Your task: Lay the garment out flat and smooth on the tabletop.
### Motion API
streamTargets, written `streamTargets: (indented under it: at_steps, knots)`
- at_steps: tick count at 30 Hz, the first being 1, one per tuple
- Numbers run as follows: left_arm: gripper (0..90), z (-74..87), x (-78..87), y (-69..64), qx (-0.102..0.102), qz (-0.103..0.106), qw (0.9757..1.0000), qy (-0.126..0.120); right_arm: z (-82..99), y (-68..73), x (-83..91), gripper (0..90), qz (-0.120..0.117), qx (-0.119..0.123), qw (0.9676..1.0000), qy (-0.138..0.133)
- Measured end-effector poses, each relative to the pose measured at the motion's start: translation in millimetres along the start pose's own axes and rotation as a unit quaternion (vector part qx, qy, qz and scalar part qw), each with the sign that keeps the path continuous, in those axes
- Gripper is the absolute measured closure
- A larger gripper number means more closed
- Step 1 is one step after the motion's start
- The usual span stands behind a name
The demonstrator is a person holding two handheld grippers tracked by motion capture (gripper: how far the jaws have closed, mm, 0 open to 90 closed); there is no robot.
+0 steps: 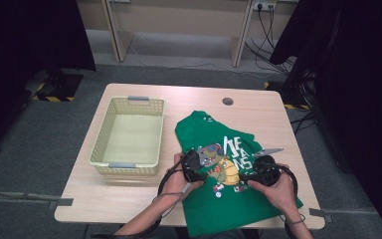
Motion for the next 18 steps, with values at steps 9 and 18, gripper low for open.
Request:
streamTargets:
  at_steps: [9,18]
  knots:
    - [32.8,3.0,-3.9,13.7,0.004,-0.019,0.9998,0.010,10.5,22.0,-1.3,27.4,-0.002,0.022,0.9996,0.017]
    - [33.8,6.6,-3.4,19.7,0.006,-0.031,0.9994,0.014,13.7,44.3,-6.4,27.2,-0.025,0.038,0.9985,0.029]
Point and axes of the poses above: each handheld gripper's, and its own axes: x roughly backward along the jaws, z roughly out of its underside, y roughly to its left, the point moved 8 cm from there along -x, roughly forward along the jaws, and after that the axes turned 14 degrees about -z, right-handed, at the moved point
